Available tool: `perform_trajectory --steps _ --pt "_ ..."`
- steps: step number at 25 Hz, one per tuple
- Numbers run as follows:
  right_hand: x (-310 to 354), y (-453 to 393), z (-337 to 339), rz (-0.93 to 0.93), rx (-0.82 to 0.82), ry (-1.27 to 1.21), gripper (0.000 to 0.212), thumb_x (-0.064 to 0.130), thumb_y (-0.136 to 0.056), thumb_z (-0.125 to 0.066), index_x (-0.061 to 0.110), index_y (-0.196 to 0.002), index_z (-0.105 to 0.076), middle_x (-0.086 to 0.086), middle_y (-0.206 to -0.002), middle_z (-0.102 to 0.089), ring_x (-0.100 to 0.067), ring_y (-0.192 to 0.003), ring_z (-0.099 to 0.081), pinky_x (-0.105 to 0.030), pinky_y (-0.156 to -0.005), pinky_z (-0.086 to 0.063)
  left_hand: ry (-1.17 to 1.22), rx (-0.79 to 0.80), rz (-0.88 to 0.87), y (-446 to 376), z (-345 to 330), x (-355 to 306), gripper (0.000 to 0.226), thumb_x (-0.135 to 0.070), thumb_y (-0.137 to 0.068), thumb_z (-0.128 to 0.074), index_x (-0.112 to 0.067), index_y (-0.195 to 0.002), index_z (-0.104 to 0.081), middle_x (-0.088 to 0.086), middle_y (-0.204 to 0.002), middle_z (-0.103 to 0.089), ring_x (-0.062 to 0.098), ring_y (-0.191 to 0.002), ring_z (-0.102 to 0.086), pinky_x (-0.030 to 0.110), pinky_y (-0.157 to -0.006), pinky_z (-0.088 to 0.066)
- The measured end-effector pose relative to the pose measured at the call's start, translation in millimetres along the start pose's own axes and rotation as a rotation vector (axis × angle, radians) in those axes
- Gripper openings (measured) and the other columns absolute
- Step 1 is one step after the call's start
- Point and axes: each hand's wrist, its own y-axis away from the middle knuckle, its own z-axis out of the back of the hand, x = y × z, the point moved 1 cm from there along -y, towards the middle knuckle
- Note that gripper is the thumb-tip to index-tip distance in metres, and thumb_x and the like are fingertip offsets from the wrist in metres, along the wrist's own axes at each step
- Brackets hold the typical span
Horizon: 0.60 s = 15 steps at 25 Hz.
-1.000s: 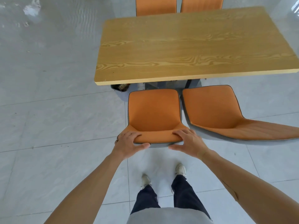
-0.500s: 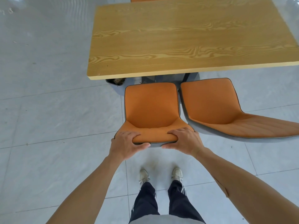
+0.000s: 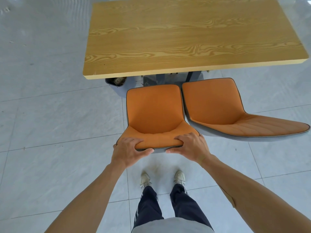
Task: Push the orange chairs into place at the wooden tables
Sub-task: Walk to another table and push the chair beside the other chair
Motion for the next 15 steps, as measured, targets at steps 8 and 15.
perform_trajectory --steps 8,15 --pt "-2.6 4.7 -2.9 0.024 -0.013 0.001 0.089 0.098 -0.055 -0.033 0.039 -0.115 -0.062 0.016 -0.11 -0.066 -0.015 -0.117 -0.049 -0.049 -0.104 -0.033 -0.009 -0.002 0.011 5.9 -3.8 -2.5 0.087 -0.099 -0.058 -0.031 -0.042 -0.118 -0.058 -0.015 -0.126 -0.058 0.013 -0.12 -0.047 0.054 -0.097 -0.041" --pt "-2.0 4.9 -5.8 0.031 -0.032 0.01 0.092 0.099 -0.056 -0.031 0.037 -0.118 -0.06 0.015 -0.113 -0.066 -0.018 -0.119 -0.05 -0.051 -0.105 -0.033 -0.026 -0.024 0.004 4.2 -7.1 -0.1 0.087 -0.1 -0.058 -0.029 -0.043 -0.117 -0.058 -0.016 -0.125 -0.058 0.013 -0.12 -0.046 0.056 -0.095 -0.04"
